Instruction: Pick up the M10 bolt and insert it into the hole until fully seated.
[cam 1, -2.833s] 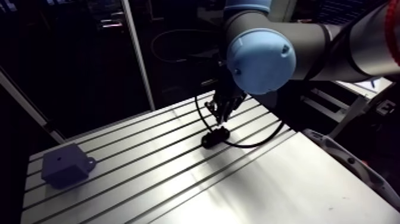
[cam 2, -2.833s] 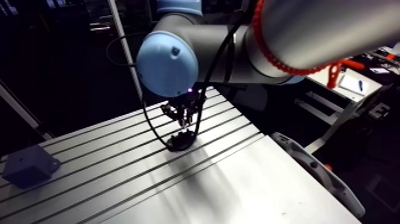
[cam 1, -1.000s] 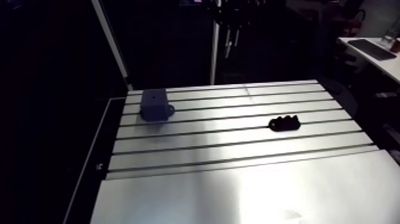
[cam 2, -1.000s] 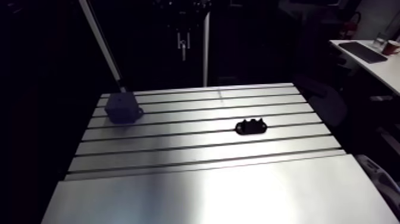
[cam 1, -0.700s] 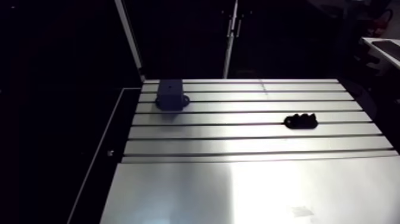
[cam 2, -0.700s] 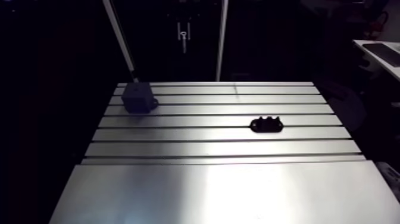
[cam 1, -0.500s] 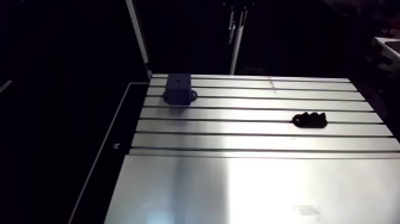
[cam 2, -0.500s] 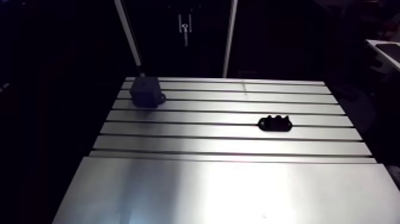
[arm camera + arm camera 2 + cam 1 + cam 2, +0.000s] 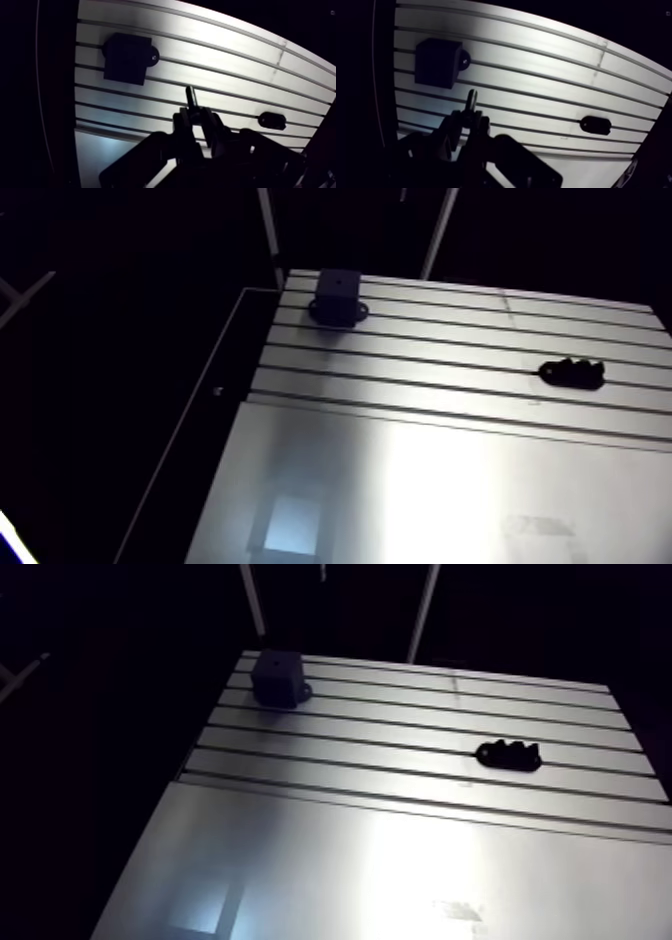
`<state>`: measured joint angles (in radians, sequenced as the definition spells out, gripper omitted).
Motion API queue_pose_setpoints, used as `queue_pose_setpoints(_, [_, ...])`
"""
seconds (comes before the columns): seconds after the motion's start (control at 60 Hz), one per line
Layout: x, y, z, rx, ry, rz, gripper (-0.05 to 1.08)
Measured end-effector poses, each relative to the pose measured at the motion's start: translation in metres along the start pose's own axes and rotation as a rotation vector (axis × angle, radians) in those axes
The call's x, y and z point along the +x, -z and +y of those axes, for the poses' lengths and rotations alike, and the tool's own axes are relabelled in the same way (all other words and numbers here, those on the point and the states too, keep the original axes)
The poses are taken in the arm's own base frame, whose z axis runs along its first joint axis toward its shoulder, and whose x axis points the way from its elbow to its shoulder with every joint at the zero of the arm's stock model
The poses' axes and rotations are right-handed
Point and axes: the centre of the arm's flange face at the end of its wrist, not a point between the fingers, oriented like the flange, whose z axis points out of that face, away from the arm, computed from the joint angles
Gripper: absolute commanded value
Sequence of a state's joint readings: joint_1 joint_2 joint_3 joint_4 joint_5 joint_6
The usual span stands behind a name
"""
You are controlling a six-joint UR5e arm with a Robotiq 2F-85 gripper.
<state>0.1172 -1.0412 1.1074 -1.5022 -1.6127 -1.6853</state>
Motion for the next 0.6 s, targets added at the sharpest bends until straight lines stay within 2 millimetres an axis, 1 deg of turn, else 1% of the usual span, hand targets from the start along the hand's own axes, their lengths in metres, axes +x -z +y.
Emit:
queue_pose_setpoints(0.15, [0.006, -0.005, -0.021, -0.005, 0.028, -0.011, 1.08])
queue_pose_setpoints(0.25, [0.007, -0.009, -0.03, -0.005, 0.041, -0.023, 1.08])
queue_pose_setpoints(0.6, [0.018, -0.038, -0.05, -0.004, 0.07, -0.073, 1.08])
